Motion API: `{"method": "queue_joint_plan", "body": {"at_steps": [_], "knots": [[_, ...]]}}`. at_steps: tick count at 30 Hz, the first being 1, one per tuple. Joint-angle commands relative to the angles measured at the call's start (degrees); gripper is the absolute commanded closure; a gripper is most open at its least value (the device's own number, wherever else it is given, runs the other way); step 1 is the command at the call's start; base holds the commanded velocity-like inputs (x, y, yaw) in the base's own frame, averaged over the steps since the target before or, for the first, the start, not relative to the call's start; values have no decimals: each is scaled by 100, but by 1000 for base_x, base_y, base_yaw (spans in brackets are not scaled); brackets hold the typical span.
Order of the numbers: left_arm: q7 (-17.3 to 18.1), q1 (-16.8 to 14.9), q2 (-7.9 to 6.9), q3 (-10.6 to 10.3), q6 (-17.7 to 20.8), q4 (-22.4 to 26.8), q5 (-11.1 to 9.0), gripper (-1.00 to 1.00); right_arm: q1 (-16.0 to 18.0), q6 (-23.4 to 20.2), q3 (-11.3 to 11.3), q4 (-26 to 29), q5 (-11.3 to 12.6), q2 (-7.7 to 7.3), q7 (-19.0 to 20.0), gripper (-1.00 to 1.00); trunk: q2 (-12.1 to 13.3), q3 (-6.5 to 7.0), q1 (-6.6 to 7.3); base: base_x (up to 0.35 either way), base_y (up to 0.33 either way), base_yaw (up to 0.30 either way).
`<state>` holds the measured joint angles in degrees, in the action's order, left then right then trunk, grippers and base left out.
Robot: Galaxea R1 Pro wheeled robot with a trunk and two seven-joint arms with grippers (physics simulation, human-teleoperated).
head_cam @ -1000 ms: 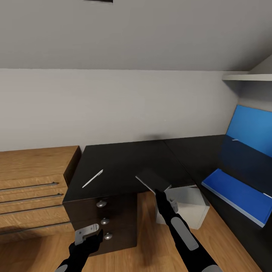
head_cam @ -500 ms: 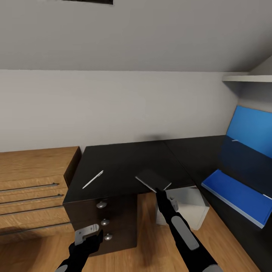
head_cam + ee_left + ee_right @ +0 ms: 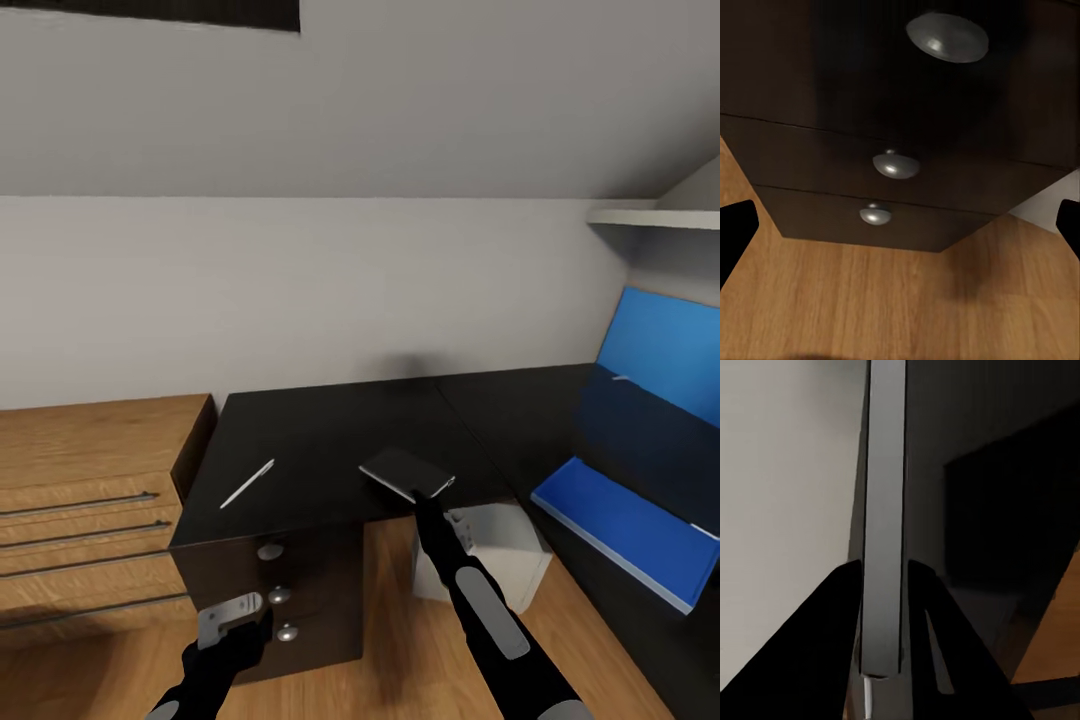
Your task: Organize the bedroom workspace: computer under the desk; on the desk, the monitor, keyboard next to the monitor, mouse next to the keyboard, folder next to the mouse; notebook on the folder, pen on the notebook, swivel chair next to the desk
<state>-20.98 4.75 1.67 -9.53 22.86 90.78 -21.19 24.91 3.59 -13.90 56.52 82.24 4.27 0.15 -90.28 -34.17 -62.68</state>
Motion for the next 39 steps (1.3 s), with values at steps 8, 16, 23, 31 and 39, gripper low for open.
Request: {"method": "queue_joint_plan", "body": {"at_steps": [8, 16, 23, 31, 39], "knots": [[-56, -1, 0, -5, 8, 8, -65, -100, -94, 30, -17, 370, 55, -179, -5, 100, 320, 140, 176, 0, 0, 0], [-80, -1, 0, 13, 14, -47, -75, -100, -441, 53, -2, 1261, 73, -551, -47, 100, 360, 158, 198, 0, 0, 0], [-90, -1, -1, 41, 7, -205, -53, -100, -469, 71, 52, 1324, 73, -575, -58, 100, 360, 158, 198, -101, -81, -1], [-94, 0, 2, 44, 7, -252, -66, -100, -470, 72, 323, 1326, 73, -592, -67, 100, 360, 158, 198, -174, -164, -179], [-74, -1, -15, 218, -20, -618, -77, -100, -470, 70, 684, 1326, 73, -611, -69, 100, 360, 158, 198, -18, -13, -255]]}}
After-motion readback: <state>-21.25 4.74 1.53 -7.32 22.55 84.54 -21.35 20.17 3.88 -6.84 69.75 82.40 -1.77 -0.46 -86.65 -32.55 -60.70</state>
